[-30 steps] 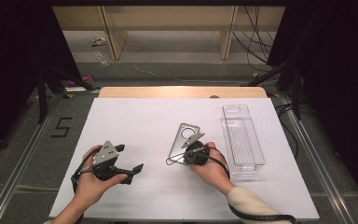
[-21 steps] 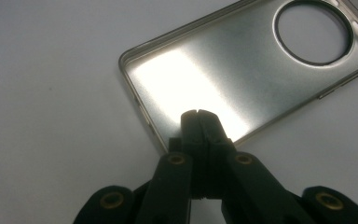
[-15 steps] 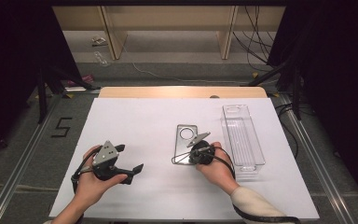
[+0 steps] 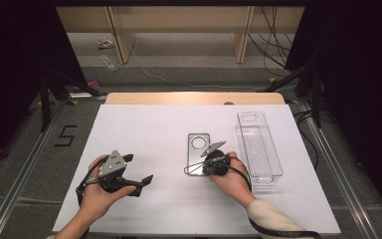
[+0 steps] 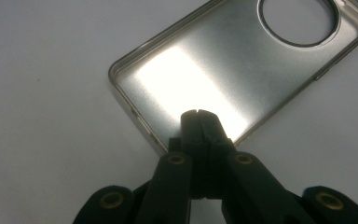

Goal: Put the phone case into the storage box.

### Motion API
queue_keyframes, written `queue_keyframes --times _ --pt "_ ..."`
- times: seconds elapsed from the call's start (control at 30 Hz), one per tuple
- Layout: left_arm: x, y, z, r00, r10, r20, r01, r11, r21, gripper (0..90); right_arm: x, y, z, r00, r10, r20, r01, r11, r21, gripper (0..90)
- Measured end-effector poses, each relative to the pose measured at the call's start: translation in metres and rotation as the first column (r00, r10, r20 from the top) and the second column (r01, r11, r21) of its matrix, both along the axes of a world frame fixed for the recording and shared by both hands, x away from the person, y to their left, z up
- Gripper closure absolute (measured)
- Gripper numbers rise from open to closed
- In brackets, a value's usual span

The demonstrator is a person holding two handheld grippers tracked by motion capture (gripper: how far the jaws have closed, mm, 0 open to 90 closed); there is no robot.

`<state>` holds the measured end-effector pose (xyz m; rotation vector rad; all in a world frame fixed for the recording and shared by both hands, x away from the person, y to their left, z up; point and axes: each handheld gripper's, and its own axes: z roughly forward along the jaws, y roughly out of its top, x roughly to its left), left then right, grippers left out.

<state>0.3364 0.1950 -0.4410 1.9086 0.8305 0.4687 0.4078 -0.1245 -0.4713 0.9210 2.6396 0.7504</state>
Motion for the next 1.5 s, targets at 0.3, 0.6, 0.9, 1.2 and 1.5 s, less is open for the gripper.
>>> queue_keyframes --times 0.3,0.6,0.9,1.2,1.5 --pt "0.000 0.000 0.000 1.0000 -0.003 0.001 0.003 1.0000 -0.001 1.9 -0.003 0.002 0.015 0.9972 0.033 0.066 -0.036 0.998 0.044 77.5" --pt "0.000 -0.001 0.000 1.0000 -0.003 0.000 0.003 1.0000 -0.004 1.9 -0.001 0.002 0.034 0.9456 0.269 0.183 -0.249 0.960 -0.127 39.8" --pt "0.000 -0.001 0.000 1.0000 -0.006 0.000 0.006 1.0000 -0.004 2.0 -0.002 0.000 0.036 0.9377 0.314 0.148 -0.284 0.939 -0.194 25.2" --pt "0.000 -0.001 0.000 1.0000 -0.007 0.001 0.007 1.0000 -0.004 2.2 -0.003 0.005 0.034 0.9296 0.346 0.128 -0.305 0.916 -0.261 21.6" --pt "0.000 -0.002 -0.001 1.0000 -0.006 -0.001 0.006 1.0000 -0.006 2.2 -0.002 0.016 0.032 0.9121 0.399 0.096 -0.345 0.873 -0.344 23.8"
